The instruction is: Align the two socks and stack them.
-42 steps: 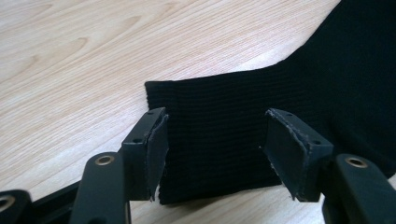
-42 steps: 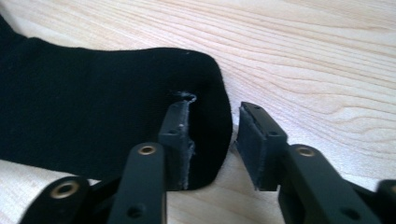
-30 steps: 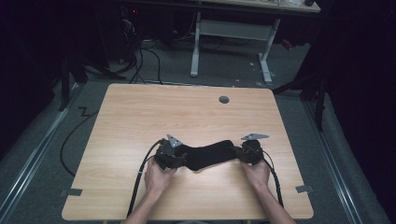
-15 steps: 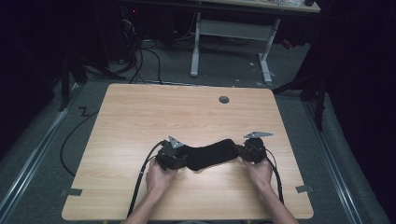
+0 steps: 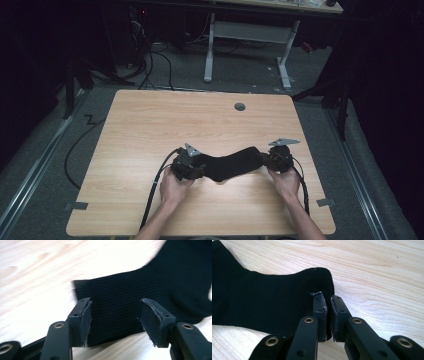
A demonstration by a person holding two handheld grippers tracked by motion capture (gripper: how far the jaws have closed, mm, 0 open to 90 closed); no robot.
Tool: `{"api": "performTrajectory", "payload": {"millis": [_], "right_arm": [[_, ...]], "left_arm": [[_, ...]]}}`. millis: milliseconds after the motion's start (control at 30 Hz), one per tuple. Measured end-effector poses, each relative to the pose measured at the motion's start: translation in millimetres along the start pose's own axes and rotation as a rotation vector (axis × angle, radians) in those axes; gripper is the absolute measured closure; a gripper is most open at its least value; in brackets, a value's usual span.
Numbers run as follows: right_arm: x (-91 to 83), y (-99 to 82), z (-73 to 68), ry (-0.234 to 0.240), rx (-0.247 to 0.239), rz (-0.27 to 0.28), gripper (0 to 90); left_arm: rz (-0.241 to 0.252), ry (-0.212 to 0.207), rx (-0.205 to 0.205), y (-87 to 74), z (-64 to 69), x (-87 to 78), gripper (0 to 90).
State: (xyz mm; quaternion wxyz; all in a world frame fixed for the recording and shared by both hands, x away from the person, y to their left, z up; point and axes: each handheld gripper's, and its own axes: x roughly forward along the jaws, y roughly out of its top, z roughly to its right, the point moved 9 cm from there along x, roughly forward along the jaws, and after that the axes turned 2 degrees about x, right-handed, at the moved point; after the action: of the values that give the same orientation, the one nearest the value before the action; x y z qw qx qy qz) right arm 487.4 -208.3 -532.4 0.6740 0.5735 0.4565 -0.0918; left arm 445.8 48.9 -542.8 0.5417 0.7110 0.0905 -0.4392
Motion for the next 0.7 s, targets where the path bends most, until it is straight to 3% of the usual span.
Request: {"api": "performTrajectory", "payload": {"millis": [167, 500, 700], "right_arm": [[-2.3, 2.7, -1.5, 0.001, -0.007, 0.003, 83.9], [-5.7, 6.2, -20.0, 0.033, -0.039, -0.005, 83.8], [-6.5, 13.1, -41.6, 0.066, -0.079, -0.007, 83.7]], "left_arm": [[-0.022, 0.024, -0.02, -7.7, -14.0, 1.6, 42.8], [-0.025, -0.014, -0.04, -12.4, -11.9, 9.3, 46.1], [-0.026, -0.021, -0.039, -12.6, -10.0, 10.3, 47.0]]}}
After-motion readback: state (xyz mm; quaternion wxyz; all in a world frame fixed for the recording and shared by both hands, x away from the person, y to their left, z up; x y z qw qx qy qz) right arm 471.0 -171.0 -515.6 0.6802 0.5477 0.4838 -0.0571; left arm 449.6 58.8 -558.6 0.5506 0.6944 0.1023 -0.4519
